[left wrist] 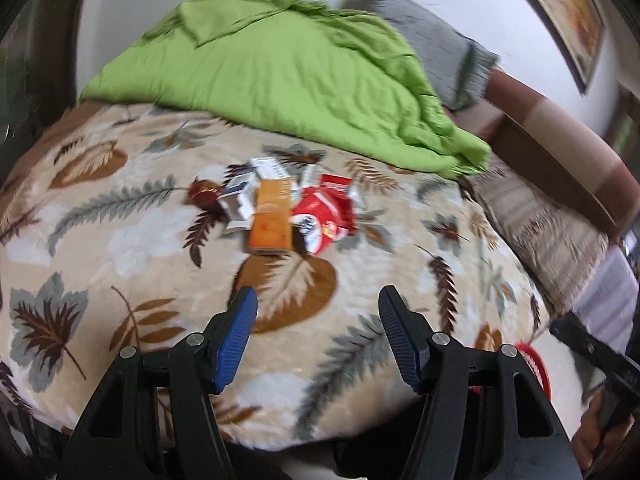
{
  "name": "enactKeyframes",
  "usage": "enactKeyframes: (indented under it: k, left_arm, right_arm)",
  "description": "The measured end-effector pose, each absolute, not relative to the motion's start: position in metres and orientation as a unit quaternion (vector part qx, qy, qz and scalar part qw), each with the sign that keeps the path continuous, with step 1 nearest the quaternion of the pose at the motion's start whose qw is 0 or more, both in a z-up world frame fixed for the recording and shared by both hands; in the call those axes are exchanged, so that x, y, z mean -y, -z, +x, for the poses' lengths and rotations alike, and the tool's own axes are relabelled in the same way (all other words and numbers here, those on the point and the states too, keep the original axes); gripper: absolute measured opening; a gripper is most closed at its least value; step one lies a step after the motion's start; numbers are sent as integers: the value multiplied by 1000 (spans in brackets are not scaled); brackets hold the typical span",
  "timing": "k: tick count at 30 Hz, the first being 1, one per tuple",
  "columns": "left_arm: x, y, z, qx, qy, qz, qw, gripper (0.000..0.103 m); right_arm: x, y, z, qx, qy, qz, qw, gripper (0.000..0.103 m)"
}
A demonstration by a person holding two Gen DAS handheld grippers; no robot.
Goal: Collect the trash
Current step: 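Grasp the orange box with left gripper while right gripper grasps the red snack bag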
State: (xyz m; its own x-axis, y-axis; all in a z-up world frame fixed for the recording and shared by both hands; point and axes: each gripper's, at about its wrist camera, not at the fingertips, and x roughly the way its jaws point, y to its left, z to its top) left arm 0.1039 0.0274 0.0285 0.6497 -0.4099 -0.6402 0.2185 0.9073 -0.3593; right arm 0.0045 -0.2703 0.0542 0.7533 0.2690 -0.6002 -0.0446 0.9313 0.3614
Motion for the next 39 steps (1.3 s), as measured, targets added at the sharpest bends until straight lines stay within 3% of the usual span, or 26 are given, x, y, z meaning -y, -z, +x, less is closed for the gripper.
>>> enactKeyframes:
  k: [23, 25, 31, 39]
  left_arm:
    - [-1, 73, 292, -463, 155, -134, 862, 61]
    - [0, 74, 292, -460, 165, -141, 861, 49]
    - [-5, 63, 258, -440, 169, -134, 872, 48]
    - [-29, 40, 183, -371, 78, -135, 915, 49]
  right_arm:
    - [270, -11, 96, -402, -81, 169, 896, 56]
    - [269, -10, 100, -404, -82, 170, 895, 56]
    - [257, -6, 124, -412, -90, 161, 892, 57]
    - [229, 15, 199, -431, -124, 194, 873, 72]
